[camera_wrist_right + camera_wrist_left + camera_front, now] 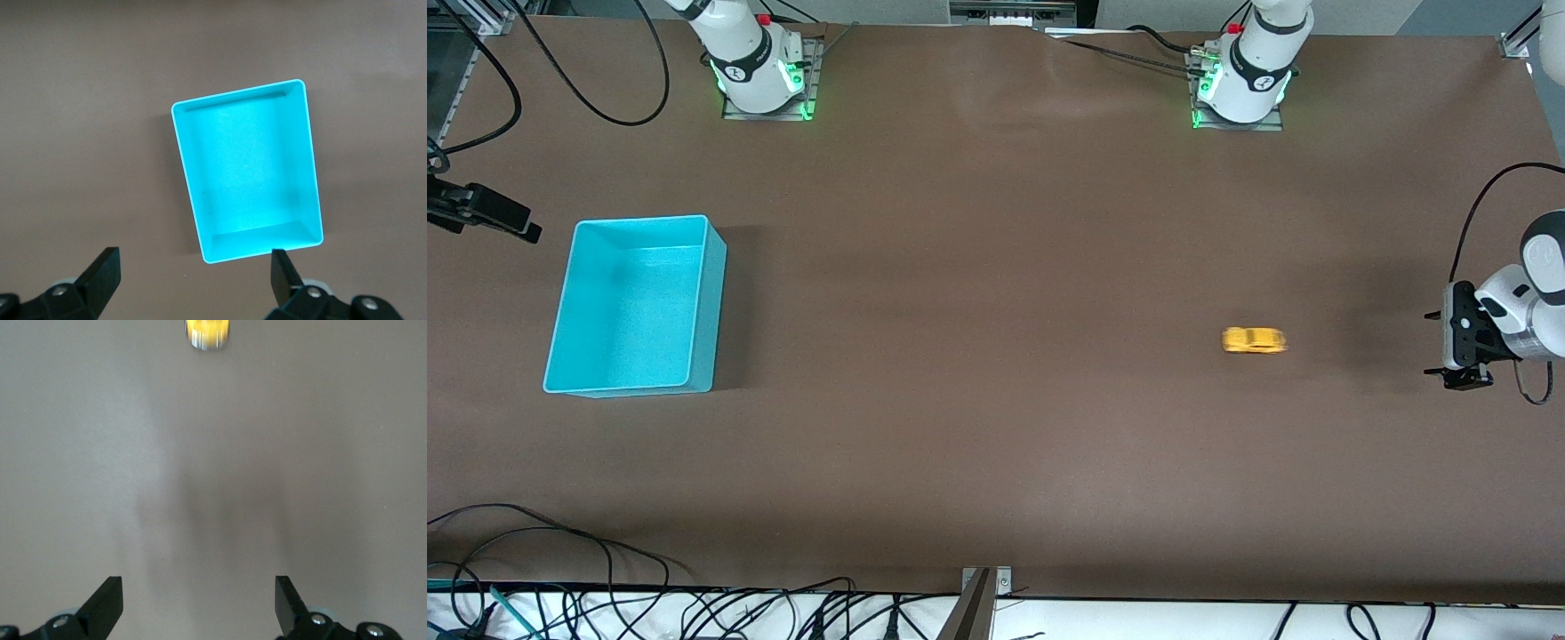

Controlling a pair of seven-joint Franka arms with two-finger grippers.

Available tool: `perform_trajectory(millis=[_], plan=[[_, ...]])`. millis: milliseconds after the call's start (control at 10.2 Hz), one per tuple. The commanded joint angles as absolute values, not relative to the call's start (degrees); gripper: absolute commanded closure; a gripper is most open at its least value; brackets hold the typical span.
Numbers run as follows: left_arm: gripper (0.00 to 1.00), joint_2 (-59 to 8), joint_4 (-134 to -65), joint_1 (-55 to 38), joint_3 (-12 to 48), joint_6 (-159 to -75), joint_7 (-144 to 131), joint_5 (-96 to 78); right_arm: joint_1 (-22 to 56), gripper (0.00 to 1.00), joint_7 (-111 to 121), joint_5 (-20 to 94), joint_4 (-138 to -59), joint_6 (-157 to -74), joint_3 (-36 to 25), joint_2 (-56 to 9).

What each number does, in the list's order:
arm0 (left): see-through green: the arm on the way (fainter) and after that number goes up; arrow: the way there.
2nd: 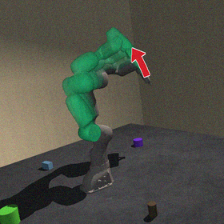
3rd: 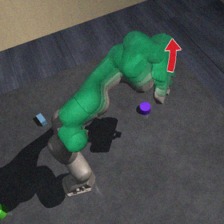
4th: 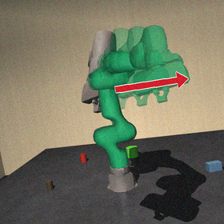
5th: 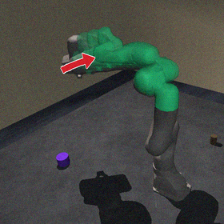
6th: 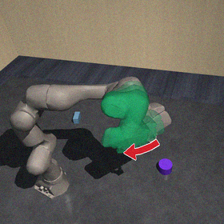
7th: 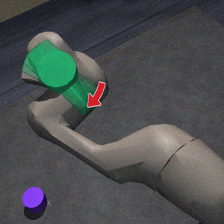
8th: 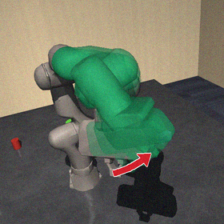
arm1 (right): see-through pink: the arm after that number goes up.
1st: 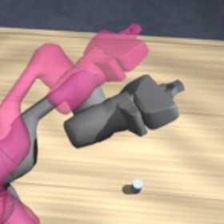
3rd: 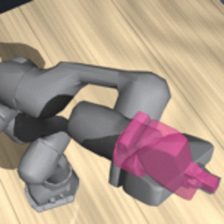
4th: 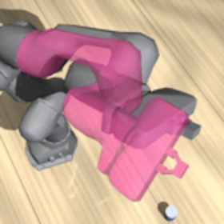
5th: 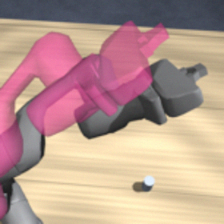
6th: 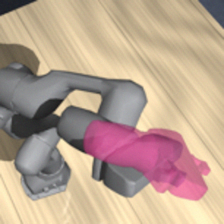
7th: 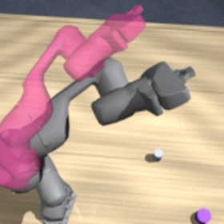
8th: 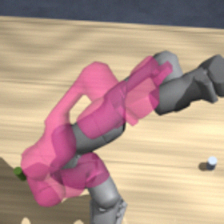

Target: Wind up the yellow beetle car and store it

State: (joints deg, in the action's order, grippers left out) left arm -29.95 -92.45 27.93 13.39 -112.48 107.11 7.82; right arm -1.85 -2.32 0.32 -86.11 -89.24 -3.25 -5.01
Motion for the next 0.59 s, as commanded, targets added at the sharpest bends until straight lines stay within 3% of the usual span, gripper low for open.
perform_trajectory(millis=[0, 489], plan=[[0.0, -30.5, -86.3, 26.4, 14.0, -104.7, 100.2, 8.8, -2.1, 0.0, -3.1, -0.3, -86.1, -88.8, -3.0, -4.7], [0.0, -28.5, -82.0, 23.5, 14.3, -95.6, 87.8, 8.6, -2.1, 0.0, -3.1, -0.3, -86.1, -88.8, -3.0, -4.8]])
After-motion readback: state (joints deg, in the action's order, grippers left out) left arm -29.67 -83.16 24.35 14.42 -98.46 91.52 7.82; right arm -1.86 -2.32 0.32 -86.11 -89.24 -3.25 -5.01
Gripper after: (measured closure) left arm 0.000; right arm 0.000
